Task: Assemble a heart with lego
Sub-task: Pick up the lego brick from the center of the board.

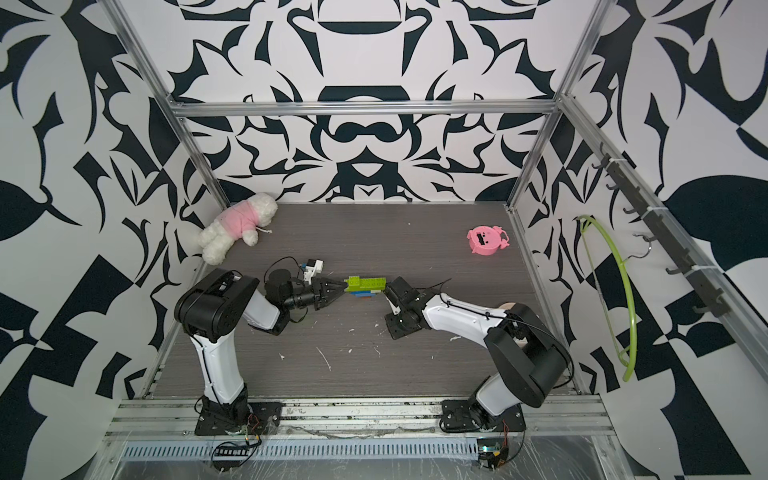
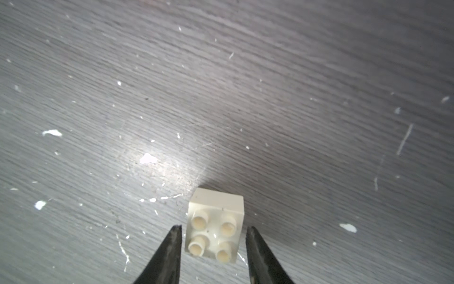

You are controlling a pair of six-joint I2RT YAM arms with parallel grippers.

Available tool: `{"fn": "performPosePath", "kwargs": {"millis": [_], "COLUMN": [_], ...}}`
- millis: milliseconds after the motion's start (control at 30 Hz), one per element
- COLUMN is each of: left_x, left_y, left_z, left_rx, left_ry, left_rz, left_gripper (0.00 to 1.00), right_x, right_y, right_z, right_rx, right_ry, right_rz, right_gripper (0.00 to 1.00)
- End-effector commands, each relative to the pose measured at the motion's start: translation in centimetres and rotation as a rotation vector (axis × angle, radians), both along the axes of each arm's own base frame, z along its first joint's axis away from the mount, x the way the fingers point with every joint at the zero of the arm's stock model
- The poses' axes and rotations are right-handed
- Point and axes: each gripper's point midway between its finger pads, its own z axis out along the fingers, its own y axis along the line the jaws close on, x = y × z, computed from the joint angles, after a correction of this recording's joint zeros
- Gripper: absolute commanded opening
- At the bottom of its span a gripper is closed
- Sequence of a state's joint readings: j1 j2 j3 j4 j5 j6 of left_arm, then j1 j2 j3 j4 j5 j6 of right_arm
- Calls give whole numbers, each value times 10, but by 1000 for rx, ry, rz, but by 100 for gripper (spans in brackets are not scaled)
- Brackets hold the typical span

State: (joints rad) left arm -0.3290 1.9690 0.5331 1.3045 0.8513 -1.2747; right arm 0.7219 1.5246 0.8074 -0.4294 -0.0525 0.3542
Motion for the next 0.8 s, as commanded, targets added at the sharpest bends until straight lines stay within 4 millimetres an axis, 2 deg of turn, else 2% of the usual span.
{"fn": "performPosePath", "kwargs": {"millis": [0, 100, 267, 400, 467, 600, 767], "left_x": [2, 2, 2, 1, 1, 2, 5], "left_y": [1, 1, 1, 1, 2, 3, 8], "left_z": [-2, -2, -3, -5, -7, -7, -10], "left_rx": [15, 16, 17, 21, 23, 20, 33], "left_ry": [-1, 0, -2, 1, 5, 5, 10], "left_rz": [-1, 0, 1, -3, -5, -5, -5], "left_gripper": [25, 25, 25, 25, 25, 25, 25], "right_x": [8, 13, 12, 13, 15, 20, 51], "right_y": [7, 1, 7, 17, 22, 37, 48], "right_z": [14, 17, 21, 33, 47, 91, 142], "right_rx": [19, -7, 16, 58, 79, 146, 177], "right_ry": [-29, -63, -57, -48, -53, -96, -217], "right_rz": [14, 0, 29, 104, 167, 337, 444], "right_gripper": [41, 38, 29, 28, 27, 27, 25]}}
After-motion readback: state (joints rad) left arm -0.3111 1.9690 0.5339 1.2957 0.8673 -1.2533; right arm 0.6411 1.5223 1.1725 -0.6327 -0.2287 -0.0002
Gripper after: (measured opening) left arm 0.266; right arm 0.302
